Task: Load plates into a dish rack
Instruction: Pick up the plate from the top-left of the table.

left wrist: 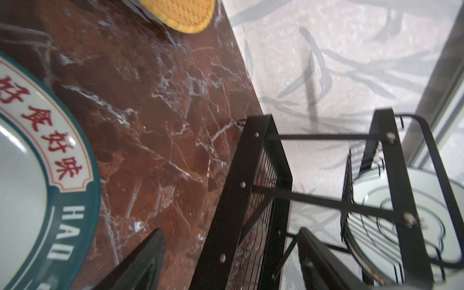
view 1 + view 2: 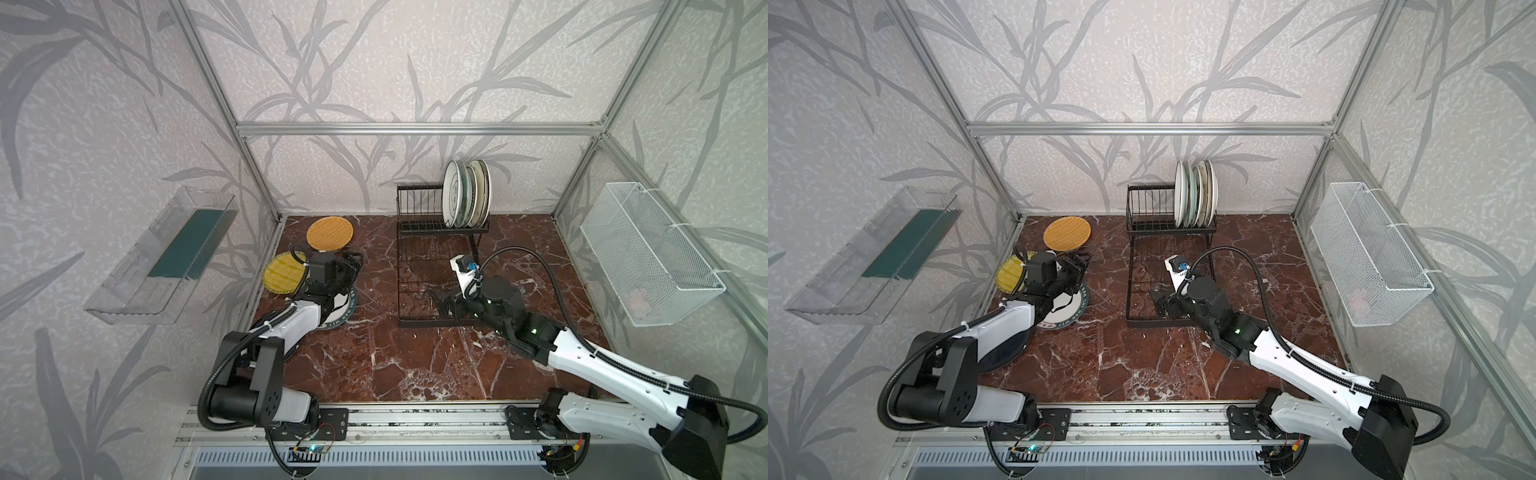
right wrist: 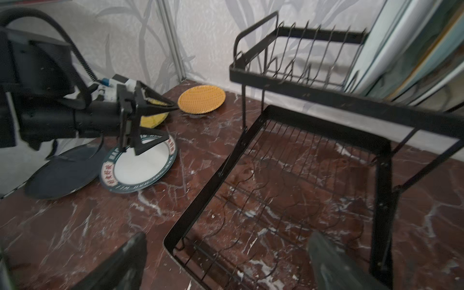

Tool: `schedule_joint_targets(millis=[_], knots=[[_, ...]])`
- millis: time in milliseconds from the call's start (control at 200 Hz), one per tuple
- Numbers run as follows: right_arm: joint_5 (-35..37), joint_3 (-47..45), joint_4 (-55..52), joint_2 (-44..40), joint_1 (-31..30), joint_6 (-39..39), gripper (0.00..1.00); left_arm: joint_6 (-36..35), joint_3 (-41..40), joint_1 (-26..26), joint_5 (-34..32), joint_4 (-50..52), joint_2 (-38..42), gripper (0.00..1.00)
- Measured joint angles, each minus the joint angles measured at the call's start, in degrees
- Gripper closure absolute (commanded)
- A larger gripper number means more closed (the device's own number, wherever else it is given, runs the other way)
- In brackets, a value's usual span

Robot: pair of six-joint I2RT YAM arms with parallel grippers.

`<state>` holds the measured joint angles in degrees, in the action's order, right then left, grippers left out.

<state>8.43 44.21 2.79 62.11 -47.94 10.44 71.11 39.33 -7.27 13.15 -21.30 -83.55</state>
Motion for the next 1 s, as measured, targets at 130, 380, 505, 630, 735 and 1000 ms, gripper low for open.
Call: schedule_joint_targets(millis=[130, 380, 505, 630, 735, 1000], knots=[[-4.3, -1.2, 1.4, 0.2, 0.8, 2.3, 0.01, 4.0, 1.1, 2.7, -3.6, -3.9, -6.4, 0.27], [-8.5, -4.7, 2.5, -0.5, 2.3, 5.6, 0.01, 8.1, 8.3, 6.9, -5.7, -9.5, -18.9, 0.37], [-9.1, -5.7, 2.6, -1.6, 2.5, 6.3, 0.01, 9.3, 11.2, 8.5, -5.6, -11.2, -23.0, 0.40], [-9.9, -6.0, 2.6, -2.1, 2.5, 7.0, 0.01, 10.1, 14.3, 9.5, -5.8, -10.5, -25.4, 0.41], [-10.4, -6.0, 2.6, -2.1, 2.5, 7.4, 0.01, 11.3, 15.9, 9.9, -6.5, -9.9, -26.0, 0.41], [-11.1, -6.0, 2.5, -2.1, 2.6, 8.4, 0.01, 13.4, 19.4, 10.5, -7.5, -9.0, -30.1, 0.39]])
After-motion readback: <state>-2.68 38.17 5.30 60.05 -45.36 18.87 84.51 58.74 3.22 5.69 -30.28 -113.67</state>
